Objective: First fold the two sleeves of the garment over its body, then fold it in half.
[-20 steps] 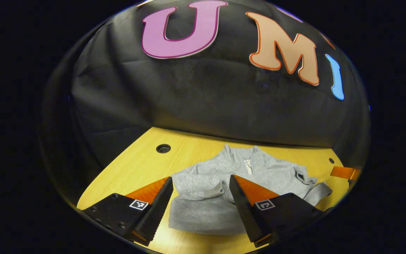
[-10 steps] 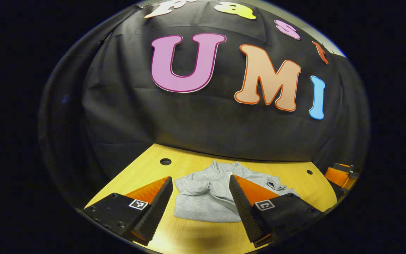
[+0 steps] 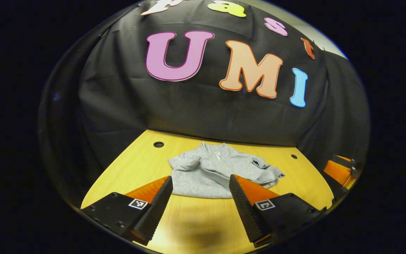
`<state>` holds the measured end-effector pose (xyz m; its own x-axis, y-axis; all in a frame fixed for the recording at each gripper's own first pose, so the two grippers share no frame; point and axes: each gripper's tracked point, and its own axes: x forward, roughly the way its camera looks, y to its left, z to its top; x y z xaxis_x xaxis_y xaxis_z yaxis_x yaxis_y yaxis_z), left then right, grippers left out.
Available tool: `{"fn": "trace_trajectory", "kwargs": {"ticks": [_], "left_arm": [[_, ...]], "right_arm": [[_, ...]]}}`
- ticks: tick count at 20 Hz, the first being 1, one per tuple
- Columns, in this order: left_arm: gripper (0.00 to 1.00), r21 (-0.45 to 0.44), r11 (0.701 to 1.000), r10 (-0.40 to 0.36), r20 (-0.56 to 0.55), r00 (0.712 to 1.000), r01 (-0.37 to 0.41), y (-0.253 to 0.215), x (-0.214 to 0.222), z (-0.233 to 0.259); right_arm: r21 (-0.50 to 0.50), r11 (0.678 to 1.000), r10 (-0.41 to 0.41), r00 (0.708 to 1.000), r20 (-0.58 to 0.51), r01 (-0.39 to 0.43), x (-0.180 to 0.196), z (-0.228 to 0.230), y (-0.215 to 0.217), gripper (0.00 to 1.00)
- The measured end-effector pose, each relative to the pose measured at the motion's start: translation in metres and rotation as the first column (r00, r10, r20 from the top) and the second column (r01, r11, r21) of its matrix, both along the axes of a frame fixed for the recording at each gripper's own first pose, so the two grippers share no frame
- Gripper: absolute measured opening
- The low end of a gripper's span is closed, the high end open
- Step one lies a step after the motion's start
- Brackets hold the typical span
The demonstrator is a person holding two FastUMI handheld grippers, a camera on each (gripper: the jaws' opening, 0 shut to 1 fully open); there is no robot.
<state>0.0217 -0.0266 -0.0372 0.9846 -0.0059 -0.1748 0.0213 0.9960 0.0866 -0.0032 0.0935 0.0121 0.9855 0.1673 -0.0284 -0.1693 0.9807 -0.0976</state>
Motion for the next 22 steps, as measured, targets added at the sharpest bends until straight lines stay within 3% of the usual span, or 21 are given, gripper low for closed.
{"fn": "trace_trajectory", "kwargs": {"ticks": [4, 9, 16, 22], "left_arm": [[0.94, 0.001, 0.998, -0.064, -0.019, 0.998, 0.064, -0.014, -0.002, -0.005], [0.94, 0.078, 0.987, -0.136, -0.023, 0.990, 0.138, -0.029, -0.008, -0.007], [0.93, 0.096, 0.969, -0.221, -0.066, 0.973, 0.227, -0.050, -0.016, -0.015], [0.93, 0.150, 0.914, -0.363, -0.116, 0.925, 0.377, -0.088, -0.012, -0.020]], "right_arm": [[0.003, 0.998, -0.060, 0.998, -0.017, 0.060, -0.012, -0.010, -0.012, 0.98], [0.024, 0.995, -0.099, 0.995, -0.007, 0.099, -0.023, -0.008, -0.017, 0.95], [0.061, 0.987, -0.149, 0.989, 0.020, 0.148, -0.041, 0.001, -0.023, 0.98], [0.115, 0.963, -0.252, 0.965, 0.073, 0.243, -0.082, 0.019, -0.049, 0.98]]}}
